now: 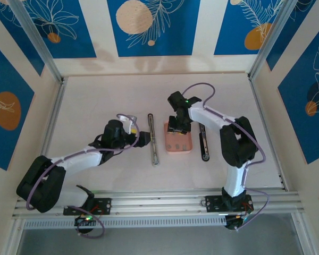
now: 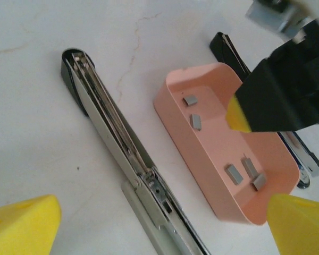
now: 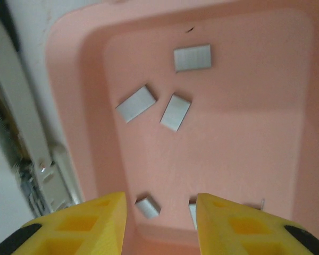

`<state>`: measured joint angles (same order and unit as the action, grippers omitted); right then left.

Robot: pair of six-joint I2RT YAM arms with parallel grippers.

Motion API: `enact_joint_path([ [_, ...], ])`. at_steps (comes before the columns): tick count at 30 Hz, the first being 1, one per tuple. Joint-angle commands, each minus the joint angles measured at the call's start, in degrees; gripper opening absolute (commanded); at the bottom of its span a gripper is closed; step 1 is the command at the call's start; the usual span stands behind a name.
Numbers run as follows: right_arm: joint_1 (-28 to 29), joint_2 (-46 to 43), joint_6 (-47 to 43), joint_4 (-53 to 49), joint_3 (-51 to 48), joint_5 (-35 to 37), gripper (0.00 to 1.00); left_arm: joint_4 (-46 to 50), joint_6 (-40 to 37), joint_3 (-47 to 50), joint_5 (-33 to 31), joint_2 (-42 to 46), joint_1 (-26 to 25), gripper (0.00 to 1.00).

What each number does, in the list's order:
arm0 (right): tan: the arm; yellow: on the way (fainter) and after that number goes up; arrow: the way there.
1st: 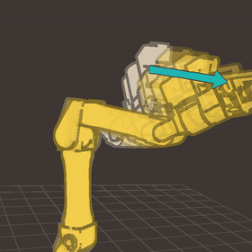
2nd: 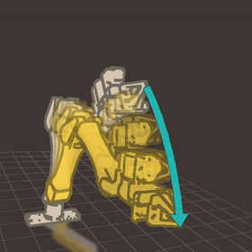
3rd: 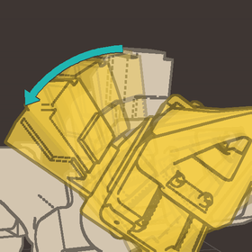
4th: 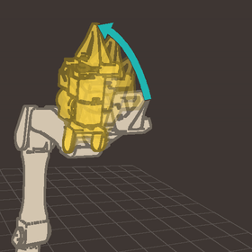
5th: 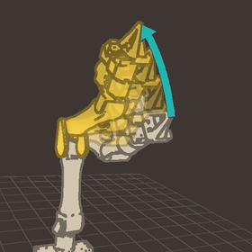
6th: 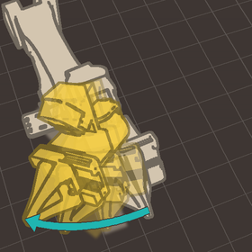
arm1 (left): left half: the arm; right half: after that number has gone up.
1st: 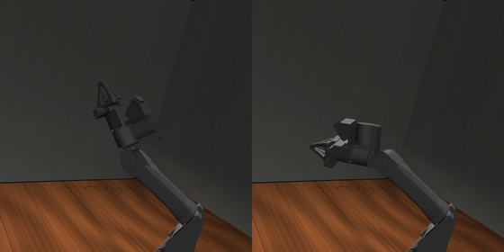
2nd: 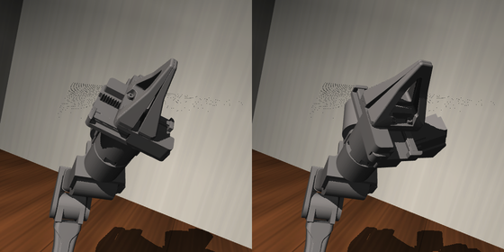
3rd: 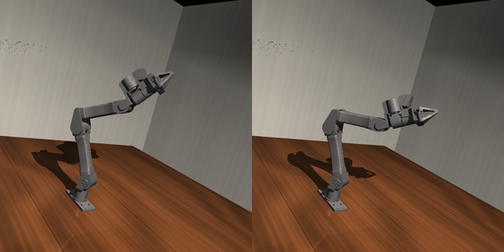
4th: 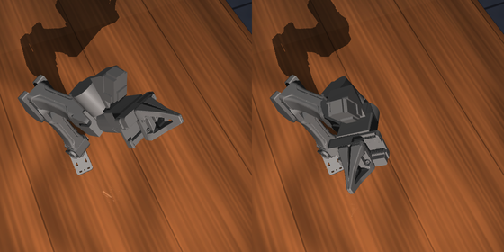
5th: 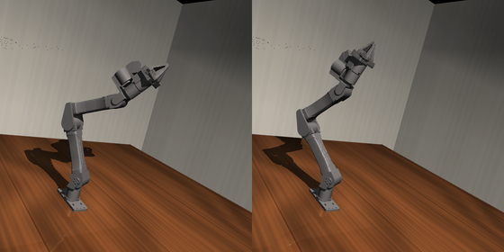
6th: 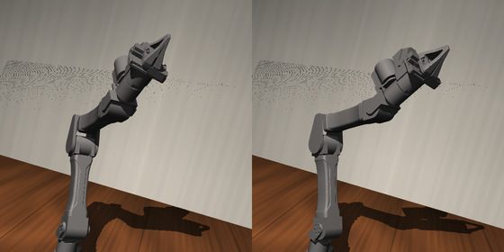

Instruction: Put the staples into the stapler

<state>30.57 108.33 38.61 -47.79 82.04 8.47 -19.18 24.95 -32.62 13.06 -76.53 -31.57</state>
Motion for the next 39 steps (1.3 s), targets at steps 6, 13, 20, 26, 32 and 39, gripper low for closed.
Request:
enact_joint_path([
  [6, -1.43, 7.35, 0.49, -5.29, 5.98, -2.05, 0.38, -0.63, -5.12, -3.43, -3.73, -2.26, 0.51, 0.99],
  [13, -1.91, 10.39, 0.59, -5.43, 8.40, -2.03, 0.36, -0.06, -6.23, -3.68, -3.88, -3.47, 1.68, 1.00],
  [20, -1.91, 12.57, 0.22, -5.49, 10.30, -2.82, 0.33, -0.32, -6.22, -4.12, -4.14, -4.06, 2.31, 1.00],
  [26, -2.00, 14.13, 0.27, -7.08, 10.38, -0.22, 0.31, -0.24, -6.20, -4.20, -3.92, -4.24, 2.66, 1.00],
  [32, -1.30, 15.93, 0.07, -7.54, 10.51, 3.34, 0.25, 0.18, -6.64, -4.57, -3.99, -4.38, 3.00, 1.00],
  [39, -0.49, 15.86, -0.20, -7.41, 11.49, 5.95, 0.23, 0.28, -6.67, -4.56, -3.73, -4.42, 3.25, 1.00],
])
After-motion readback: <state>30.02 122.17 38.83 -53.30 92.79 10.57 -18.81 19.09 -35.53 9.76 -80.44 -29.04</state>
